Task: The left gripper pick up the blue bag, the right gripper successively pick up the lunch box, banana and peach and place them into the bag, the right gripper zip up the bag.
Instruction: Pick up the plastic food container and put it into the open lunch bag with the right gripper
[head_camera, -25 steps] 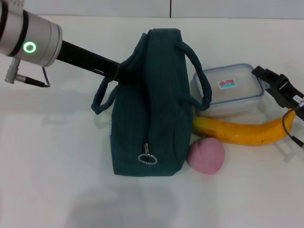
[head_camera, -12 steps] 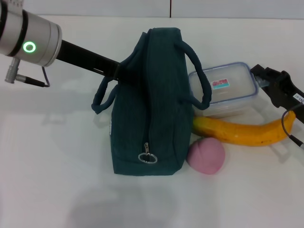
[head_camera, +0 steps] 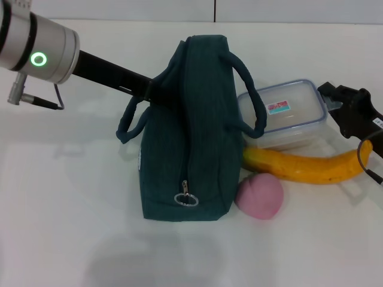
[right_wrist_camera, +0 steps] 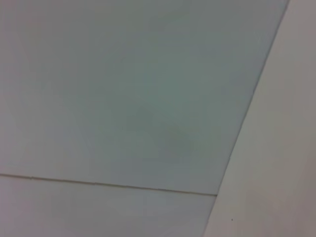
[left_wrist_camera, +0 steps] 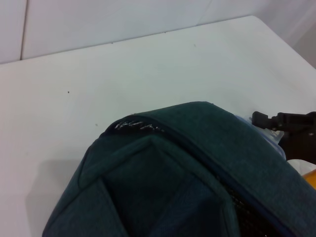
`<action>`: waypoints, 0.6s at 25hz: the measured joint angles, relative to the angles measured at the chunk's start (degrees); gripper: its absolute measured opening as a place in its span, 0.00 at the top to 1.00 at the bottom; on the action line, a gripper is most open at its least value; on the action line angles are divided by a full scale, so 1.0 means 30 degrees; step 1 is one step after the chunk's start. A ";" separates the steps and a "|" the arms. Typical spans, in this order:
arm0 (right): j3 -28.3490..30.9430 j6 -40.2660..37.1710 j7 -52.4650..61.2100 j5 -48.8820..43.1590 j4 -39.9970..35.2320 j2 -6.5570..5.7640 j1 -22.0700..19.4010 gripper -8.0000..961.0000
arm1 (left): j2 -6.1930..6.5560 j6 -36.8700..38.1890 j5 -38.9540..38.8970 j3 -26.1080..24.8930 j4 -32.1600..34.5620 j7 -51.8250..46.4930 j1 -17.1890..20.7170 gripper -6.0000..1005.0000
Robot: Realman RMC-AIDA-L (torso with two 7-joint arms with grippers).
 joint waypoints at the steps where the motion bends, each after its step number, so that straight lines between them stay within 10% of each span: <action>1: 0.0000 -0.0045 0.0266 0.0001 -0.0003 0.0000 -0.0015 0.89 | 0.0001 0.0001 0.0000 0.0000 0.0000 0.0001 0.0012 0.96; 15: 0.2219 -0.0236 0.5828 0.0053 -0.0076 -0.0033 -0.0504 0.89 | -0.0026 0.0001 -0.0158 0.0000 0.0001 0.0073 0.0118 0.96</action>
